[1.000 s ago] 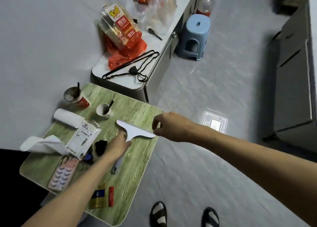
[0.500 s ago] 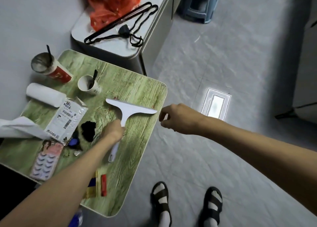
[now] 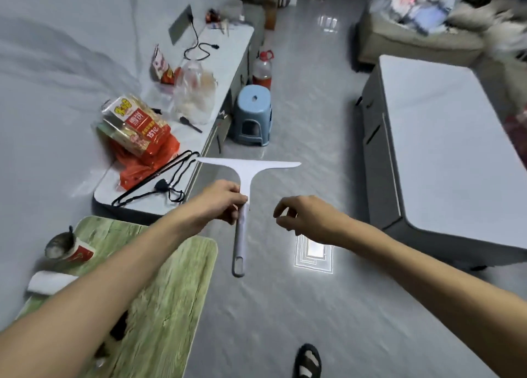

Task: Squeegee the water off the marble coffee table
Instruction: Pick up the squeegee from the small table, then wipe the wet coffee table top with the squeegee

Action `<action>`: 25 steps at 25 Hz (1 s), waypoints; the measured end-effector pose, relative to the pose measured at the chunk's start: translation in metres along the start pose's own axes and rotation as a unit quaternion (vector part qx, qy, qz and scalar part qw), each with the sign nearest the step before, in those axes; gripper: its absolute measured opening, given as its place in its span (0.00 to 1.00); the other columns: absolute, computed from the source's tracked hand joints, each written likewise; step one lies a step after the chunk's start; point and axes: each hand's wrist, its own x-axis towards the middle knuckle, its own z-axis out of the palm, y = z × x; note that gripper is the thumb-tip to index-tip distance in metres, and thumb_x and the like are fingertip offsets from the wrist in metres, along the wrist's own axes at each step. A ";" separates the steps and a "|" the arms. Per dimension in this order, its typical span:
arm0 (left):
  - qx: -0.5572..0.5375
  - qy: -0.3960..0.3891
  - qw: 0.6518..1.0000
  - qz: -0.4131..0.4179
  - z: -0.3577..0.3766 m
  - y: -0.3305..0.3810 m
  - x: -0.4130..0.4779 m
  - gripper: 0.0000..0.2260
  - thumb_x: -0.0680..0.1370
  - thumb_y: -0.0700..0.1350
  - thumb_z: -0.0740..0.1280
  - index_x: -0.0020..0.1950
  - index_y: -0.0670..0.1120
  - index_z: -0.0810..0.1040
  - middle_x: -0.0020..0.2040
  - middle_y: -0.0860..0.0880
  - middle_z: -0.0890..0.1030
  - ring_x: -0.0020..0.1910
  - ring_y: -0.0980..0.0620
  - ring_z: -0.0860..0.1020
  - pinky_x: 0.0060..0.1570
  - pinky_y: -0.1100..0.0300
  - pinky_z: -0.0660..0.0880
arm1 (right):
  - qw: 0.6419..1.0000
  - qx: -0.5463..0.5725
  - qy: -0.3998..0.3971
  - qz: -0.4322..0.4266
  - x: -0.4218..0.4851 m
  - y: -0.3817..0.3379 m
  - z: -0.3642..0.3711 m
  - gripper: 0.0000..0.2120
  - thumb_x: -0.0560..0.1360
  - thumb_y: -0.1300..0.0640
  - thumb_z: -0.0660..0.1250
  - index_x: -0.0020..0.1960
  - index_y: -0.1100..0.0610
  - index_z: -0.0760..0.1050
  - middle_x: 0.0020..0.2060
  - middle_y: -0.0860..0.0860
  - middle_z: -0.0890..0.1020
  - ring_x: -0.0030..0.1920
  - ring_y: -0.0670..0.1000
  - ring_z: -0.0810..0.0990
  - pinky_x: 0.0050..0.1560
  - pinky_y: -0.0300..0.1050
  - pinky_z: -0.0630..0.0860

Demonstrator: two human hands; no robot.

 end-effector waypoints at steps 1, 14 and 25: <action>-0.005 -0.008 1.000 0.012 0.010 0.030 0.003 0.10 0.78 0.34 0.63 0.37 0.42 0.72 0.27 0.48 0.73 0.23 0.54 0.72 0.24 0.63 0.73 | 1.000 0.008 0.013 -0.002 -0.007 0.001 -0.026 0.07 0.76 0.50 0.64 0.52 0.50 0.78 0.37 0.46 0.81 0.32 0.46 0.80 0.30 0.34 0.70; -0.031 -0.040 0.990 0.129 0.137 0.336 0.140 0.09 0.78 0.36 0.67 0.37 0.42 0.74 0.32 0.45 0.74 0.28 0.54 0.73 0.28 0.67 0.74 | 0.974 0.122 0.190 0.015 -0.025 0.095 -0.306 0.17 0.76 0.54 0.63 0.63 0.56 0.73 0.45 0.56 0.84 0.44 0.57 0.84 0.46 0.55 0.81; 0.200 -0.116 0.958 0.171 0.115 0.463 0.399 0.07 0.77 0.47 0.67 0.48 0.45 0.80 0.42 0.46 0.82 0.29 0.53 0.77 0.31 0.64 0.73 | 0.952 0.085 0.265 0.129 0.162 0.200 -0.461 0.08 0.76 0.58 0.57 0.53 0.59 0.69 0.46 0.58 0.78 0.42 0.58 0.76 0.40 0.49 0.74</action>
